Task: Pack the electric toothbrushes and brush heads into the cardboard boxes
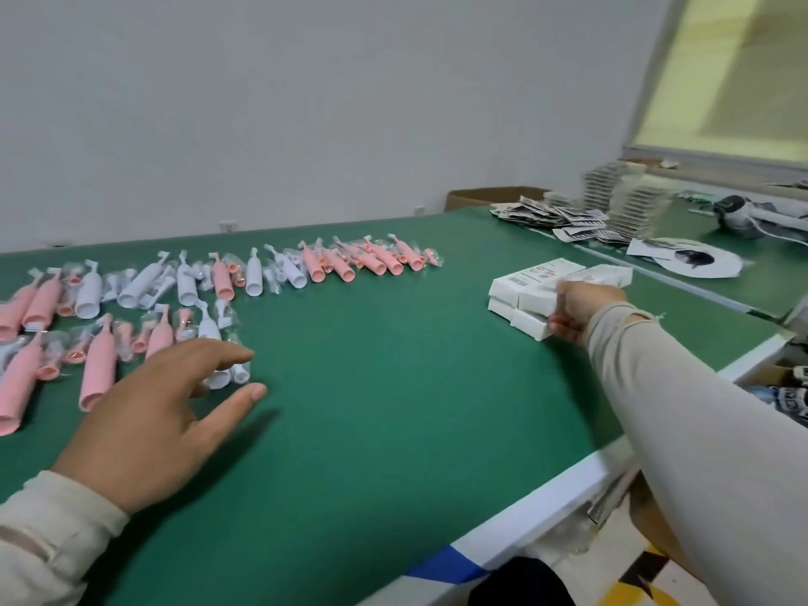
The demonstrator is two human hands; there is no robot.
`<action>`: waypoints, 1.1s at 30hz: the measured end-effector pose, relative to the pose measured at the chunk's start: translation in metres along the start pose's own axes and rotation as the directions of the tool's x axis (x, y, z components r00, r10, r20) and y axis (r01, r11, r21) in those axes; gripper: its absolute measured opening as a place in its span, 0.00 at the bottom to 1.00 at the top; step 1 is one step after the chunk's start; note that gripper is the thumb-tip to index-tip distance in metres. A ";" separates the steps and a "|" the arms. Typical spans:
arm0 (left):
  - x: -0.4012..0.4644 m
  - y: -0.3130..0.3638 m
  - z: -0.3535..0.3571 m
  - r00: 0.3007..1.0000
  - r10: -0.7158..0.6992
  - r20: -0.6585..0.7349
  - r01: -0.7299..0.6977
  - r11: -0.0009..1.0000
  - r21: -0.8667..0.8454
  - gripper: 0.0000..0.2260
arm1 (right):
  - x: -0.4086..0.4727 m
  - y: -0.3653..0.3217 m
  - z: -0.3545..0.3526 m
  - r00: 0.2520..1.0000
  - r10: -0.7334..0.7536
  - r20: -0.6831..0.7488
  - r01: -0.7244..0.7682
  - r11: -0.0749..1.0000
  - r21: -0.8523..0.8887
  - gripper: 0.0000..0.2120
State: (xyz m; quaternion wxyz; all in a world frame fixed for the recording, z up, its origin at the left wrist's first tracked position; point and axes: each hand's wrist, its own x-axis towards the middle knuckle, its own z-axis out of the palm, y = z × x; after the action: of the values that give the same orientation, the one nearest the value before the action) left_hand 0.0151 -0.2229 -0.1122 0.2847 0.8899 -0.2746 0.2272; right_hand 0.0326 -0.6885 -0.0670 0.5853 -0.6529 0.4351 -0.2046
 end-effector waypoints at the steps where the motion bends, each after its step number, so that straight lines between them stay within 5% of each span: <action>1: 0.000 0.001 0.000 1.000 -0.001 0.001 0.001 1.000 0.001 0.16 | 0.001 0.002 0.001 1.000 -0.018 -0.006 0.018 1.000 -0.006 0.08; 6: -0.001 0.006 -0.002 1.000 -0.010 0.001 0.010 1.000 0.016 0.16 | -0.017 0.014 -0.002 0.983 -0.058 -0.173 0.056 0.998 -0.017 0.09; 9: 0.000 0.007 -0.002 1.000 -0.017 -0.005 0.017 1.000 0.015 0.17 | -0.055 0.025 0.014 0.925 -0.311 -0.217 0.299 0.950 -0.089 0.09; 12: 0.000 0.005 -0.003 0.998 -0.050 -0.024 0.050 0.999 0.008 0.17 | -0.131 0.039 0.065 0.813 -0.577 0.083 0.578 0.816 0.016 0.03; 16: -0.013 0.003 -0.016 0.970 -0.195 -0.146 0.206 0.976 0.065 0.13 | -0.217 0.046 0.154 0.584 -0.651 0.485 0.654 0.731 0.194 0.06; 19: -0.036 0.005 -0.028 0.925 -0.255 -0.280 0.298 0.947 0.120 0.06 | -0.264 0.046 0.200 0.420 -0.669 0.613 0.692 0.673 0.260 0.05; 25: -0.069 0.002 -0.044 0.845 -0.404 -0.351 0.473 0.870 0.137 0.09 | -0.277 0.071 0.216 0.129 -0.713 0.689 0.824 0.464 0.326 0.11; 30: -0.070 -0.017 -0.082 0.835 -0.346 -0.429 0.506 0.788 0.350 0.14 | -0.260 0.071 0.211 0.210 -0.715 0.667 0.793 0.523 0.311 0.11; 33: -0.077 -0.058 -0.140 0.720 -0.448 -0.530 0.690 0.537 0.484 0.16 | -0.258 0.071 0.213 0.234 -0.709 0.666 0.755 0.564 0.336 0.07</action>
State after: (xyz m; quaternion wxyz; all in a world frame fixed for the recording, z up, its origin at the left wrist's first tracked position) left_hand -0.0418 -0.0672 -0.0748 0.0572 0.9154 0.1874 0.3516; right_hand 0.0360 -0.3509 -0.1208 0.5229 -0.8151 -0.1955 -0.1551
